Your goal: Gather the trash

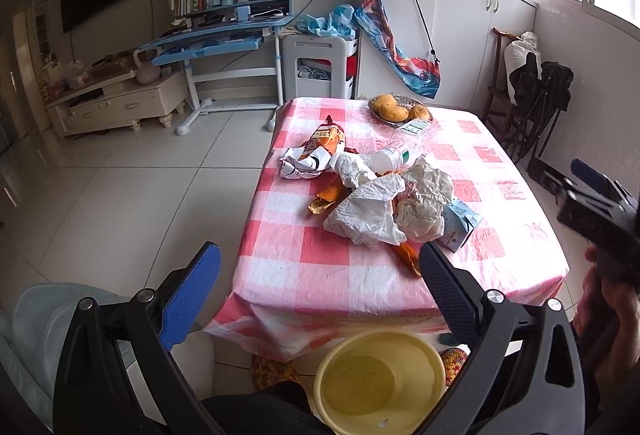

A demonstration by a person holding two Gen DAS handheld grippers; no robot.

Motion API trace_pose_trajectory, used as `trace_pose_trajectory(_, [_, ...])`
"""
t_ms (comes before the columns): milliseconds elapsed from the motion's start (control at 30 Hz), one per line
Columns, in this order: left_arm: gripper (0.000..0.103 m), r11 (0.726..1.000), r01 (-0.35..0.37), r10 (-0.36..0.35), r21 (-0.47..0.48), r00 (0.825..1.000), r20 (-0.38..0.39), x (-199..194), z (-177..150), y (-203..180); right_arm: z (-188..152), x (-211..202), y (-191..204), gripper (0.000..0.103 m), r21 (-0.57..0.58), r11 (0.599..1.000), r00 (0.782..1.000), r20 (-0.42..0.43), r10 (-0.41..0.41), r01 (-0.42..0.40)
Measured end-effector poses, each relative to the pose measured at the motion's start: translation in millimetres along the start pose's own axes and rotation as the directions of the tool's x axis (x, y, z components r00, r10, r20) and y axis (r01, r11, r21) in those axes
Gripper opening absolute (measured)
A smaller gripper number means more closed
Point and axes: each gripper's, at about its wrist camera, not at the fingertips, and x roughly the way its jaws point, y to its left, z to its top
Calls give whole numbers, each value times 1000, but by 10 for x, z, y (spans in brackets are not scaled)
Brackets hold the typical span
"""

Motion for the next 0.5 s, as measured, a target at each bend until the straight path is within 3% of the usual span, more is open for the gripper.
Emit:
trace_pose_trajectory(200, [95,1000,-4,4,11,999,38,-185,-182,-20,-293,-370,292,97,-78,995,993,90,75,-68])
trace_pose_trajectory(500, [95,1000,7,-8,20,998,65,-253,-216,-12,-385,-359,396,97,-95,989,989,92,118,-109])
